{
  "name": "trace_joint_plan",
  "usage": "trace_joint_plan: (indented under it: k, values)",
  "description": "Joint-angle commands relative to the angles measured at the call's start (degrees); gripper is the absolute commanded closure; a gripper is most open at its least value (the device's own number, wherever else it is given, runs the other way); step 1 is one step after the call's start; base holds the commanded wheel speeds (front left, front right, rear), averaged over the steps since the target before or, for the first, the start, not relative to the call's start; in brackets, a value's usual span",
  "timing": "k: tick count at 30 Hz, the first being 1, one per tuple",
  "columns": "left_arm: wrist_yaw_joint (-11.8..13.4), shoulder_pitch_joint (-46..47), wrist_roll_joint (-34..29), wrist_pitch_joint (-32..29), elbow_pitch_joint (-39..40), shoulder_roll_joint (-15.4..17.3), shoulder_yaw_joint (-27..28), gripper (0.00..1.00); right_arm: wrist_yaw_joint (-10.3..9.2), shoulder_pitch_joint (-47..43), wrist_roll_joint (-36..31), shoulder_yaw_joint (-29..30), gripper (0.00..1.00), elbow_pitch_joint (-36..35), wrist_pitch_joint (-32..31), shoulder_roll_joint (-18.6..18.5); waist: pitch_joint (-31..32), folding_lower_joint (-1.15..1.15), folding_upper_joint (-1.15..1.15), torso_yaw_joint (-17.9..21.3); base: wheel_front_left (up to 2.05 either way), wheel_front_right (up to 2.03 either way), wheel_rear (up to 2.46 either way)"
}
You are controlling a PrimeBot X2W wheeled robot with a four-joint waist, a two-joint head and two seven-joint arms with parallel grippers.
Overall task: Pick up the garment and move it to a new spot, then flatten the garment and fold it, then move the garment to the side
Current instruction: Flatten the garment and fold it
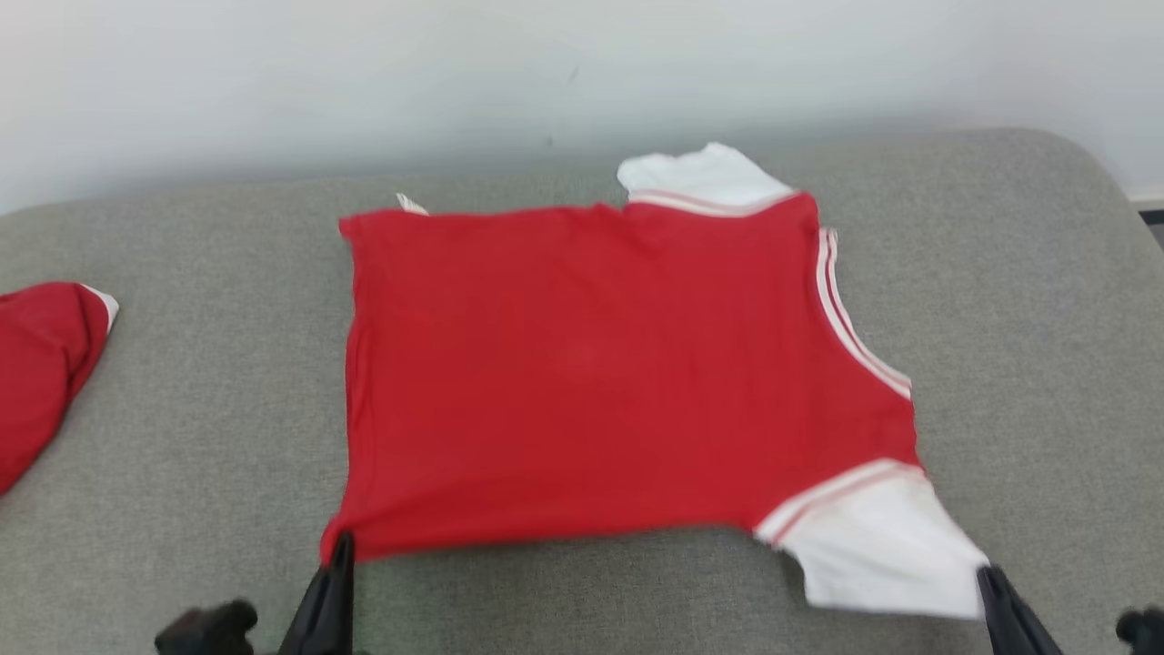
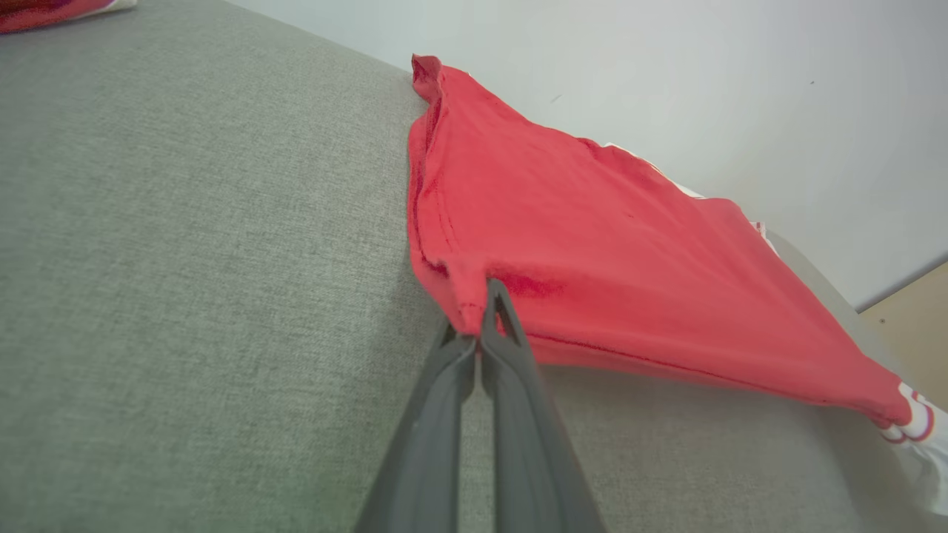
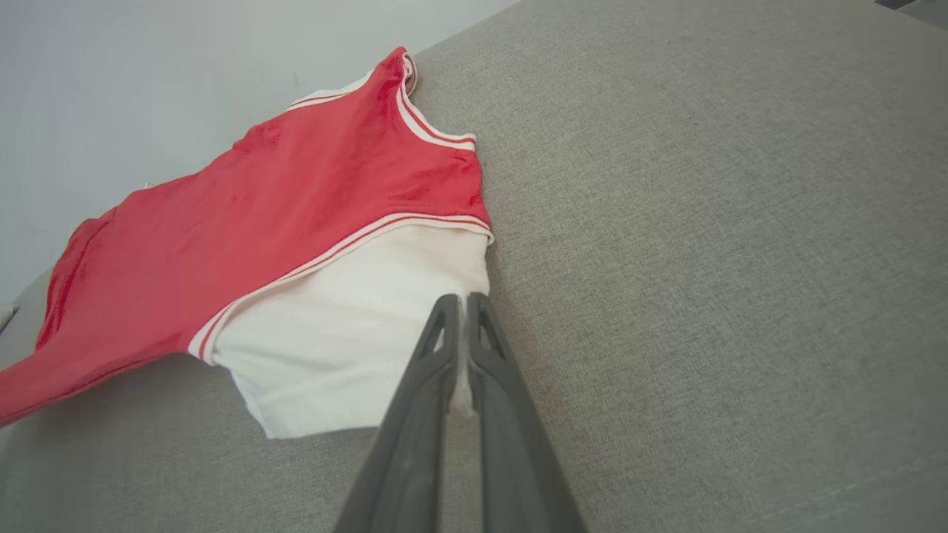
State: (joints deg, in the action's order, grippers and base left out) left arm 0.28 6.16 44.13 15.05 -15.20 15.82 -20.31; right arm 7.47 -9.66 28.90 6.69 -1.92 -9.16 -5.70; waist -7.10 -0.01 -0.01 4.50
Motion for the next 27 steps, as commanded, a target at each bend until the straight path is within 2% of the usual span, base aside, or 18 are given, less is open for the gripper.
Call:
trace_joint_plan:
  k: [1,7,14,19,27]
  values:
    - [-0.7,-2.1,-1.0,0.2,-0.9,-0.4,1.2,1.00,0.03,-2.3,0.0,1.1,1.00,-0.6,-0.3,0.5,1.2,0.01,0.01,-0.3,0.00,0.00,0.00]
    - [-2.6,-6.8,-2.8,0.2,-2.4,-2.3,3.4,1.00,0.03,-8.4,0.1,1.9,1.00,-2.1,-2.2,1.5,2.8,0.01,0.01,-1.2,0.00,0.00,0.00]
    - [-4.1,-8.3,-5.1,0.2,-3.9,-3.7,2.6,1.00,0.03,-11.3,-0.1,0.6,1.00,-2.6,-3.0,2.3,3.3,0.01,0.01,-1.9,0.00,0.00,0.00]
    - [-4.5,-6.9,-6.6,0.2,-4.1,-4.5,3.3,1.00,0.04,-8.0,0.8,-0.4,1.00,-3.3,-2.5,2.3,3.3,0.01,0.01,-1.9,0.00,0.00,0.00]
    - [-5.3,-3.0,-7.7,0.1,-5.0,-4.0,2.7,1.00,0.04,1.9,2.4,-0.9,1.00,-0.8,-3.6,-0.2,3.3,0.01,0.01,-2.1,0.00,0.00,0.00]
